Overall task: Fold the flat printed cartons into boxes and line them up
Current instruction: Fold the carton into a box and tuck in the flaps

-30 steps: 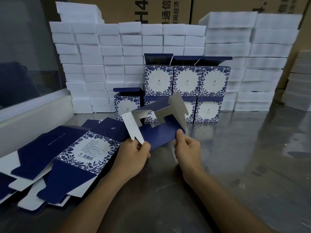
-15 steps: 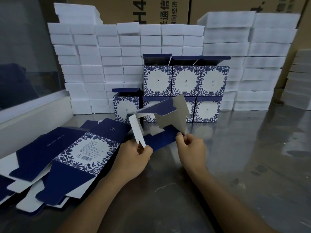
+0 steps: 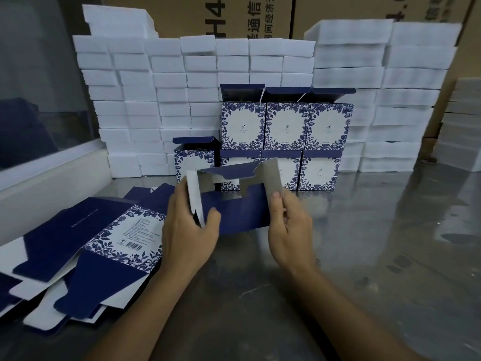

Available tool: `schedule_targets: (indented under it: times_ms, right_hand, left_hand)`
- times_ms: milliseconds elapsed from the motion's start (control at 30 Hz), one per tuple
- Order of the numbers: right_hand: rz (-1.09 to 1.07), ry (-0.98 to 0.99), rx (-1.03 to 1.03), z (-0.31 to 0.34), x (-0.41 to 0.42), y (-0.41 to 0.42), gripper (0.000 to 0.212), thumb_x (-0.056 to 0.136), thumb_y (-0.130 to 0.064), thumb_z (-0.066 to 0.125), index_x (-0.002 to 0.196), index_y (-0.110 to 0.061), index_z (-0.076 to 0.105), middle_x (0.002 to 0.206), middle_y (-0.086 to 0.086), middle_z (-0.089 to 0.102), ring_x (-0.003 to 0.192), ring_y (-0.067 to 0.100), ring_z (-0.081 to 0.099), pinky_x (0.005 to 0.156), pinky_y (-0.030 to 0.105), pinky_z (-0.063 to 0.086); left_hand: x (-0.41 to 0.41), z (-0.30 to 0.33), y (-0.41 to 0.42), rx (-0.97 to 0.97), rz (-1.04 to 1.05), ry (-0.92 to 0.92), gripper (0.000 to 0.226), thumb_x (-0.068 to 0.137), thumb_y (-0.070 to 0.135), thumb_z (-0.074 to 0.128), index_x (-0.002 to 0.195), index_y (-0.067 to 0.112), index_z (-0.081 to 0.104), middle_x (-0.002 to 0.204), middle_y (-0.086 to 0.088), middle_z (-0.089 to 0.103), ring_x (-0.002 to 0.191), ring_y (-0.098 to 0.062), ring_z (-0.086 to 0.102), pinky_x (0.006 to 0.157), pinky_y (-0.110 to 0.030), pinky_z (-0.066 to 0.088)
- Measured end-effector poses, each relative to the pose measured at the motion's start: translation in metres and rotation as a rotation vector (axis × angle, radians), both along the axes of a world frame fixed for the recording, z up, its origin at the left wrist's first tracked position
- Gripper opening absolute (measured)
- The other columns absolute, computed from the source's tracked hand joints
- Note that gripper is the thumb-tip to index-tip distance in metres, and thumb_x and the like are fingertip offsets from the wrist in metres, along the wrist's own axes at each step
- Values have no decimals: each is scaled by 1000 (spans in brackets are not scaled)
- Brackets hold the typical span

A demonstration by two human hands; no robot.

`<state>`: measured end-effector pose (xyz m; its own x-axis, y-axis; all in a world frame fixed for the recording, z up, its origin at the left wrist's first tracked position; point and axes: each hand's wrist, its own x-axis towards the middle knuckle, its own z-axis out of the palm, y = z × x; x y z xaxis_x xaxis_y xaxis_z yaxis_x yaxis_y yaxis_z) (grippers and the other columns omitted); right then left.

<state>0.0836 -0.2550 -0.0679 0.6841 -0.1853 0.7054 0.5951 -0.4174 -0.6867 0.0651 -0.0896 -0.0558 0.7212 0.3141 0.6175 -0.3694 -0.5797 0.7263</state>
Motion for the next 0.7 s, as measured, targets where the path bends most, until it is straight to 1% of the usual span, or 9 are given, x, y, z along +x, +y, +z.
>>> schedule_targets:
  times_ms: [67, 100, 133, 233, 333, 400, 500, 600, 700]
  right_hand:
    - [122, 44, 18, -1, -1, 4, 38, 104, -45, 33, 111, -27, 66, 102, -26, 62, 97, -5, 57, 81, 16, 43]
    - [166, 69, 18, -2, -1, 5, 47, 103, -50, 32, 130, -27, 63, 118, -25, 62, 111, -6, 56, 91, 15, 45]
    - [186, 80, 10, -3, -1, 5, 52, 101, -54, 32, 139, -29, 57, 126, -25, 60, 119, -6, 54, 98, 15, 44]
    - [213, 88, 22, -6, 0, 7, 45, 100, -53, 40, 138, -35, 55, 123, -31, 58, 117, -6, 56, 96, 17, 48]
    - [184, 92, 45, -7, 2, 6, 33, 98, -46, 51, 127, -34, 60, 117, -18, 65, 106, 0, 62, 84, 23, 54]
    - [152, 72, 39, -8, 3, 4, 29, 97, -44, 53, 123, -33, 60, 113, -16, 66, 105, 2, 63, 82, 25, 55]
    - [154, 73, 32, -8, 5, 2, 34, 97, -42, 55, 131, -38, 55, 116, -19, 64, 107, 2, 61, 82, 17, 53]
    - [156, 92, -18, -10, 7, 1, 45, 96, -42, 55, 140, -34, 52, 119, -18, 60, 108, 1, 59, 82, 12, 50]
    - [105, 90, -4, -11, 8, 3, 38, 94, -42, 57, 131, -31, 60, 112, -17, 62, 99, 1, 62, 79, 18, 52]
  left_hand:
    - [0, 3, 1, -84, -21, -2, 48, 90, 37, 62, 134, 31, 43, 110, 4, 62, 100, -22, 60, 77, -36, 46]
    - [-1, 4, 0, -132, -33, 5, 46, 91, 43, 59, 133, 35, 41, 107, 10, 60, 100, -20, 60, 79, -38, 48]
    - [-2, 6, 0, -170, -49, 13, 47, 92, 47, 58, 133, 40, 37, 107, 16, 58, 101, -17, 59, 82, -41, 50]
    - [-2, 8, 2, -206, -90, 24, 49, 91, 57, 54, 134, 47, 34, 119, 18, 55, 108, -13, 56, 91, -47, 52]
    - [-2, 9, 3, -221, -112, 41, 55, 85, 66, 56, 133, 50, 35, 132, 9, 56, 116, -18, 56, 93, -51, 52]
    - [-3, 9, 2, -215, -130, 63, 61, 80, 70, 55, 135, 54, 32, 139, 6, 52, 122, -21, 52, 96, -52, 50]
    - [-3, 11, 0, -232, -152, 81, 53, 77, 73, 52, 125, 59, 39, 131, 10, 53, 120, -18, 52, 97, -49, 48]
    - [0, 14, 0, -341, -181, 90, 51, 68, 77, 54, 113, 53, 51, 124, 10, 55, 115, -15, 54, 95, -44, 49]
    - [-1, 14, -1, -353, -213, 56, 53, 66, 76, 56, 109, 45, 54, 120, 12, 54, 108, -2, 54, 89, -36, 51]
